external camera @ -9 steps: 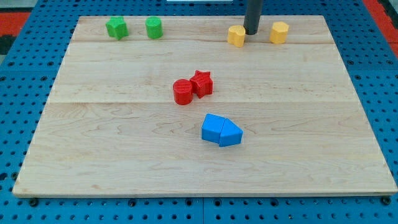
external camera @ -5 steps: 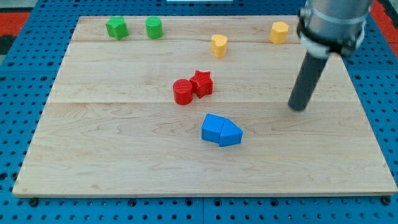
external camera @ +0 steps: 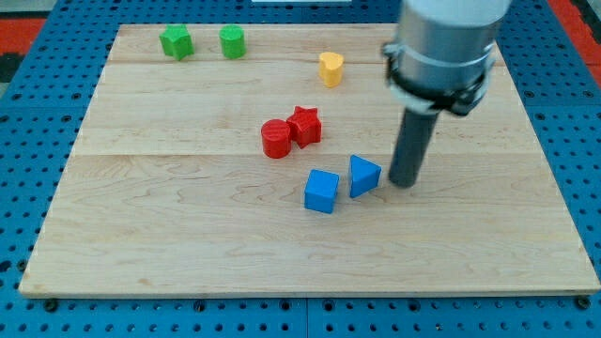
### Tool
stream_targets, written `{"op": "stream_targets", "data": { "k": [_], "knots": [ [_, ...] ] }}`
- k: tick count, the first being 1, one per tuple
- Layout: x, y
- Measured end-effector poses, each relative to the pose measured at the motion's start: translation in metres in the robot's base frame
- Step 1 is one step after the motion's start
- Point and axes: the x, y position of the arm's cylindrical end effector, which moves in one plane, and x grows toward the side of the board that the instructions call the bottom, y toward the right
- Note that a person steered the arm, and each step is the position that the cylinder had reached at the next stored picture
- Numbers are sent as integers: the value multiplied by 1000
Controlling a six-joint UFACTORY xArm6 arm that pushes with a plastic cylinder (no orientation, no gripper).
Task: Move the blue triangle below the yellow hexagon
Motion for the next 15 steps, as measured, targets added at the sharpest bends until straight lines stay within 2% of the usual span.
{"op": "stream_targets", "data": {
  "k": [1,2,3,4,5,8,9,10,11,12,14,15],
  "knots": [
    [-8,17],
    [70,30],
    [94,-75],
    [60,-89],
    [12,-66],
    [-96,28],
    [-104,34],
    [-50,-2],
    [-84,-20],
    [-111,-9],
    [-112,5],
    [-112,59]
  ]
}}
